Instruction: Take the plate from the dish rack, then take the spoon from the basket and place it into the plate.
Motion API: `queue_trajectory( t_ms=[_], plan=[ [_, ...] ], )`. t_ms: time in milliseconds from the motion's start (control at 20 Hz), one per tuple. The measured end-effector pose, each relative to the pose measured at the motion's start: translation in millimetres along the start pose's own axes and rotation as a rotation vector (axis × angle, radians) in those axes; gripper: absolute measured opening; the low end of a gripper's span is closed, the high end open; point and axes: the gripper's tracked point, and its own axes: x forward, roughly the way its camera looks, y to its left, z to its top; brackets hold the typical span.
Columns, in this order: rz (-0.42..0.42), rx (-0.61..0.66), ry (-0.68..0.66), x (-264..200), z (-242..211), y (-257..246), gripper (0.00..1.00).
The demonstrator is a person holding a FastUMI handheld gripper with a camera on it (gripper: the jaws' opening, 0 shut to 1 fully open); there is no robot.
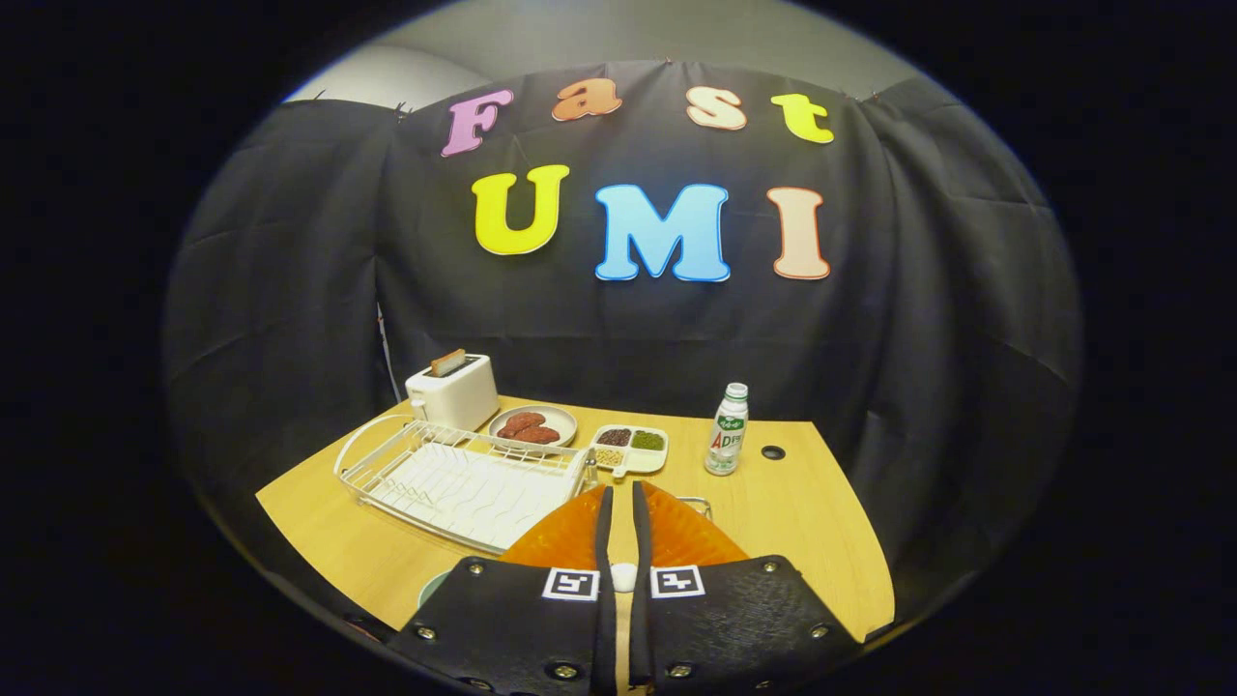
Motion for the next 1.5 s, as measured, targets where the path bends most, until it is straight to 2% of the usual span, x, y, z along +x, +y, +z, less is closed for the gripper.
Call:
queue_trajectory(
  t_ms=[200, 750, 1150, 1500],
  plan=[
    [0.082, 0.011, 0.07, 13, -20, 35, 0.05],
    [0.18, -0.039, 0.188, 39, -61, 102, 0.05],
    [0.192, 0.009, 0.214, 60, -69, 125, 0.06],
    [0.168, -0.003, 0.255, 78, -83, 133, 0.07]
  ],
)
